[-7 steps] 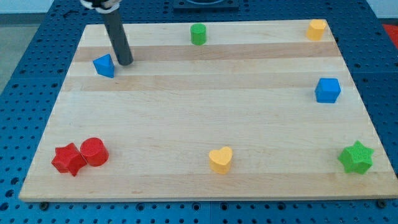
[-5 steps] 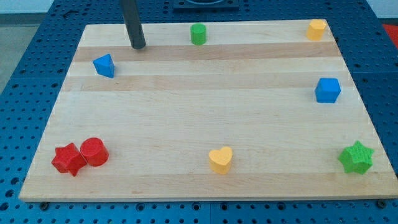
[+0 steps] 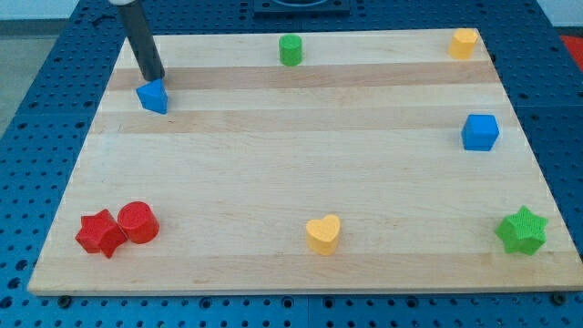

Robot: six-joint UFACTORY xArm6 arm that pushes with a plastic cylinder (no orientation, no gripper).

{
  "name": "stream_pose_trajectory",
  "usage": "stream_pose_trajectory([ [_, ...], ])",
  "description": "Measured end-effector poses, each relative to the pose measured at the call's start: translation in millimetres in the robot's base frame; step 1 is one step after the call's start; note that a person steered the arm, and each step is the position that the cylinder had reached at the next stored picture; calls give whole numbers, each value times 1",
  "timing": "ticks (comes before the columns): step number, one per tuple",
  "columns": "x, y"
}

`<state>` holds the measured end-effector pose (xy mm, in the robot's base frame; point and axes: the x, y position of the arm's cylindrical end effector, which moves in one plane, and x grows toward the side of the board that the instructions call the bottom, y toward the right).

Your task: Slide the blue triangle closer to the red star

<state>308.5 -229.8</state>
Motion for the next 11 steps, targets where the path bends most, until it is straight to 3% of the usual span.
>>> stream_pose_trajectory([
  [4, 153, 1],
  [5, 153, 2],
  [9, 20, -18],
  [11, 35, 32],
])
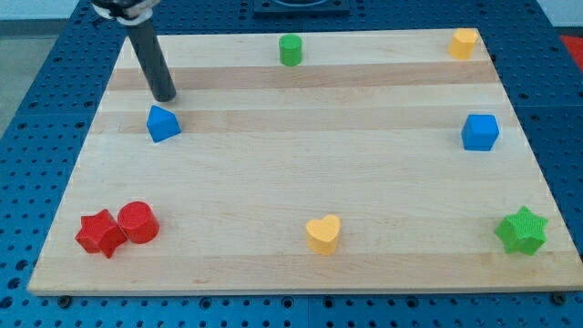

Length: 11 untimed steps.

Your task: Slide the blue triangle closer to the red star

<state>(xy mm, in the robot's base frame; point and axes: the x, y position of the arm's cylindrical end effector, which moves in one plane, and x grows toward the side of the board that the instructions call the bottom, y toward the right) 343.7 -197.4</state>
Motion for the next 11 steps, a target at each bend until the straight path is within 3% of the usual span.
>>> stream_pose_trajectory([
  [2, 81, 0],
  [4, 137, -40],
  [8, 109, -34],
  [11, 133, -19],
])
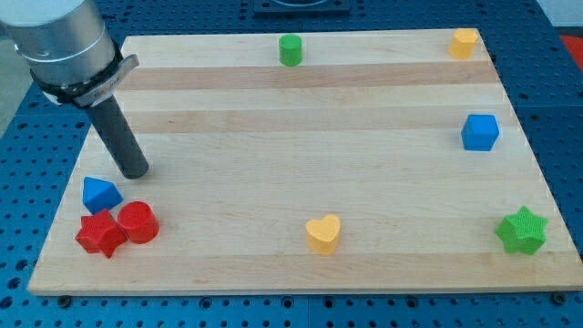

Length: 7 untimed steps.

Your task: Slide the blue triangle closer to the red star

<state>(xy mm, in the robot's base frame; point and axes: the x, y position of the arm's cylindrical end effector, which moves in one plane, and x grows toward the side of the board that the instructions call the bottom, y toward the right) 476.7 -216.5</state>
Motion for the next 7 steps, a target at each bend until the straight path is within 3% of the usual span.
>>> stream_pose_trajectory([
  [7, 30, -44],
])
